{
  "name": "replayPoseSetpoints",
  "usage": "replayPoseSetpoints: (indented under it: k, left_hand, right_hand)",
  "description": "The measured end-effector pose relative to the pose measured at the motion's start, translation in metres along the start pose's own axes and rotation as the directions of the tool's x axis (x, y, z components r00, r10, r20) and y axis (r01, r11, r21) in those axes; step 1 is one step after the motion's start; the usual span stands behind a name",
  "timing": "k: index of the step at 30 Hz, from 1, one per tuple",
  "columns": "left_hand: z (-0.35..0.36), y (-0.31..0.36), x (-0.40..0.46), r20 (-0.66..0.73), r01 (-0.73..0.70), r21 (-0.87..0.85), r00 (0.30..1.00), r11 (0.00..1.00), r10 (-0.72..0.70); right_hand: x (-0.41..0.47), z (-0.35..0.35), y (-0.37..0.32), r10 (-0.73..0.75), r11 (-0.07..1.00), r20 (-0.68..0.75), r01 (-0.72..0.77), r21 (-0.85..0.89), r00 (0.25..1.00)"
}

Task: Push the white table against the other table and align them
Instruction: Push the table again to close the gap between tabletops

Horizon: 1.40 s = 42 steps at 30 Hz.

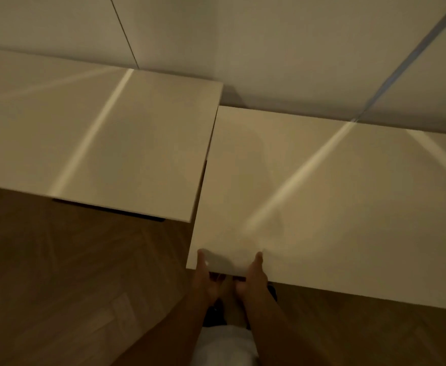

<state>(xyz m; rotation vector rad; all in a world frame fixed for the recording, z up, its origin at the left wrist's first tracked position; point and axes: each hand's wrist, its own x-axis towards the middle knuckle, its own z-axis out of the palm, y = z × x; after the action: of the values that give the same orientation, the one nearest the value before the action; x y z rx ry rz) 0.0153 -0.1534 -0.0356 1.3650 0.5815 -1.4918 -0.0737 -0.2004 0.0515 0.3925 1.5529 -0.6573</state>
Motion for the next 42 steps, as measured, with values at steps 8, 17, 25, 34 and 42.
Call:
replayPoseSetpoints:
  k: [8, 17, 25, 34, 42]
  left_hand:
    - [-0.013, 0.005, 0.009, 0.026, -0.089, 0.131, 0.996, 0.987, 0.087]
    - [-0.002, 0.017, 0.011, 0.011, -0.062, 0.127, 0.998, 0.990, 0.061]
    - [0.006, 0.036, 0.022, -0.060, -0.091, 0.164, 0.993, 0.982, 0.102]
    - [0.012, 0.054, 0.047, -0.082, -0.068, 0.178, 0.993, 0.982, 0.084]
    - [0.010, 0.054, 0.045, 0.022, -0.085, 0.173, 0.996, 0.981, 0.082]
  right_hand:
    - [0.040, 0.011, 0.018, -0.180, 0.983, -0.169, 0.175, -0.045, 0.969]
    - [0.097, 0.020, 0.029, -0.214, 0.977, -0.169, 0.206, -0.063, 0.962]
    - [0.148, 0.035, 0.030, -0.188, 0.982, -0.205, 0.180, -0.058, 0.961]
    - [0.099, 0.067, 0.005, -0.132, 0.988, -0.297, 0.150, 0.041, 0.946]
    - [0.110, 0.060, -0.002, -0.084, 0.996, -0.213, 0.076, -0.046, 0.973]
